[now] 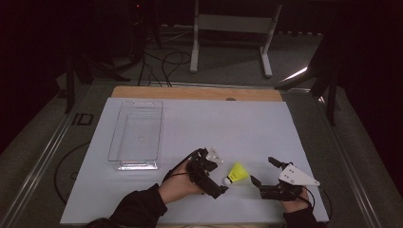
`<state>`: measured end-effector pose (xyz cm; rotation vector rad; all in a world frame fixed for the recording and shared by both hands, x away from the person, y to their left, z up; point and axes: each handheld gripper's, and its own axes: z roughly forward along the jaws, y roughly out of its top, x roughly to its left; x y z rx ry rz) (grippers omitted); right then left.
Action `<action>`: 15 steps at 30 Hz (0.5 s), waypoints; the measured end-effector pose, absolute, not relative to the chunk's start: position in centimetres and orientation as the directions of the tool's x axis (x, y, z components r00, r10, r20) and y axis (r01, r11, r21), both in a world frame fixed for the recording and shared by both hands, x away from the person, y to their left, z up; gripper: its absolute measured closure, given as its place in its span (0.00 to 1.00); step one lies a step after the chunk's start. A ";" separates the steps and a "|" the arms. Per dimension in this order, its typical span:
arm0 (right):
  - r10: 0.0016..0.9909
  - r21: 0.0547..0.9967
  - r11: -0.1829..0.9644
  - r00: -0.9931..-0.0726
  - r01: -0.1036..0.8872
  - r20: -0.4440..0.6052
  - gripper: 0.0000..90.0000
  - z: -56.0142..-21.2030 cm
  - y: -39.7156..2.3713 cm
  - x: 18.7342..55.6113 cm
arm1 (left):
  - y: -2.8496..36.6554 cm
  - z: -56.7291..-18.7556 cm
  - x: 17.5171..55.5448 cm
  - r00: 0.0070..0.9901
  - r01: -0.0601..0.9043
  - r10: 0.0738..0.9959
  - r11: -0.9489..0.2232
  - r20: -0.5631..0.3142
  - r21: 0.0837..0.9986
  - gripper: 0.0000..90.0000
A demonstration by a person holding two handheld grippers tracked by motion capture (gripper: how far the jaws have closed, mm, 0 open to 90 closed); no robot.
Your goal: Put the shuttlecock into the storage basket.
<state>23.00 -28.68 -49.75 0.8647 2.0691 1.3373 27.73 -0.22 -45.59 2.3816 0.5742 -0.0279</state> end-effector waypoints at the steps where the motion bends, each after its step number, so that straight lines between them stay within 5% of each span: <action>1: 0.748 0.924 0.306 -0.659 0.230 -0.083 0.10 -49.7 -28.7 23.0 | -0.6 -45.6 27.8 0.895 0.423 0.409 -0.653 -0.178 0.628 0.00; 15: 0.745 0.922 0.310 -0.661 0.233 -0.084 0.10 -49.8 -28.7 23.0 | -3.0 -46.7 28.2 0.874 0.453 0.458 -0.651 -0.161 0.610 0.01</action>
